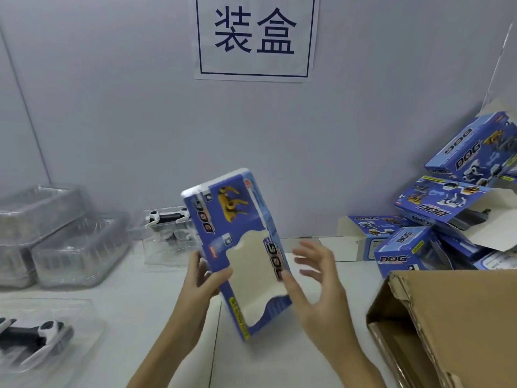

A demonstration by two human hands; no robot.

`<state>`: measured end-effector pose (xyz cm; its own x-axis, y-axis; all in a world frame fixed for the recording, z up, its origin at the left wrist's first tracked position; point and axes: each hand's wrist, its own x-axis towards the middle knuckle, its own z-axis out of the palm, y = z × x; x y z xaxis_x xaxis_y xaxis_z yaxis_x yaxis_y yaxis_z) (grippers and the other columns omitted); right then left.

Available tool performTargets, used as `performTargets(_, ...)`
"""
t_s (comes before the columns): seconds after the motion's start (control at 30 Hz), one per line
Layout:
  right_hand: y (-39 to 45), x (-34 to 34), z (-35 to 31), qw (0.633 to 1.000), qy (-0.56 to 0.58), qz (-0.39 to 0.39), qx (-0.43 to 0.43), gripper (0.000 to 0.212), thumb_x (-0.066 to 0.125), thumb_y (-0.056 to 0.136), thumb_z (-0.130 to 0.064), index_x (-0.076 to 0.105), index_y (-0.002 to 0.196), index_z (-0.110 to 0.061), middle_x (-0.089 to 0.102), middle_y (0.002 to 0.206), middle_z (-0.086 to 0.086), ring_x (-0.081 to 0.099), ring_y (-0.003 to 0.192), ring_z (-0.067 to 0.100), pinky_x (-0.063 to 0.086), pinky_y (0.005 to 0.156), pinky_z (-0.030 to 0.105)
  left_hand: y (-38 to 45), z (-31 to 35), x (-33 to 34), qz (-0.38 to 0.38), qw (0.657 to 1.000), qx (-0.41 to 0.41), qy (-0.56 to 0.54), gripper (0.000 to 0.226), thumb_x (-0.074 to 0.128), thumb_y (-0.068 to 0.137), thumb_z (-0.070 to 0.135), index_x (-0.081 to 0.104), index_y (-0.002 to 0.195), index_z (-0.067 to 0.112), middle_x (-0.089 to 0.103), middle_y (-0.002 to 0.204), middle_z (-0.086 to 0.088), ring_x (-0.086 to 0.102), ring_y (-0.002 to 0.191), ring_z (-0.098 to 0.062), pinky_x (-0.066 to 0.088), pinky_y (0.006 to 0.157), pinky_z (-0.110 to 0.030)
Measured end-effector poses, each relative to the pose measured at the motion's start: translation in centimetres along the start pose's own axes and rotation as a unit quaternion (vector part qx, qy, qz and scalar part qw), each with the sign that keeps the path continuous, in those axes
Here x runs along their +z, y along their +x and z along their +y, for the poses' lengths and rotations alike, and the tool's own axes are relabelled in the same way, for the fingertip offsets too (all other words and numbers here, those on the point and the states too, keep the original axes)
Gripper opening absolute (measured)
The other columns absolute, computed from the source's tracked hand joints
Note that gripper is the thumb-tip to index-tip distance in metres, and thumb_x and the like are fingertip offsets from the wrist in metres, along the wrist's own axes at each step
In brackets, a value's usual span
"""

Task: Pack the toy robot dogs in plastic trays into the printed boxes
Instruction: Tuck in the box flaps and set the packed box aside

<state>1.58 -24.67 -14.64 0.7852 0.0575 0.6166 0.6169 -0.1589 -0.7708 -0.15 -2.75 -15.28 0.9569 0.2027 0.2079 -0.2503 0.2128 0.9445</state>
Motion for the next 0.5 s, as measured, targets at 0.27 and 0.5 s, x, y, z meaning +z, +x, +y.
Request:
performTargets(0.27,0.3,-1.1,1.5,0.947,0.097,-0.218,0.214,0.073,0.084,0.084,-0.027,0.046,0.145,-0.036,0.072,0.127,-0.011,0.067,0.120,0.010,0.054,0.105,0.031,-0.5,-0.4,-0.2,-0.121,0.991,-0.050,0.023,0.076,0.077,0.078,0.037,0.048,0.148,0.028,0.067,0.140,-0.005,0.069,0.122,-0.030,0.061,0.085,-0.036)
performTargets(0.5,0.6,-0.5,2.8,0.977,0.106,-0.064,0.171,0.072,0.087,0.071,-0.029,0.050,0.129,-0.048,0.071,0.110,-0.022,0.071,0.103,0.006,0.061,0.083,0.022,1.0,1.1,-0.5,-0.006,0.993,0.039,0.113,0.076,0.065,0.073,0.041,0.050,0.148,0.040,0.059,0.145,0.016,0.052,0.136,-0.004,0.042,0.115,-0.043)
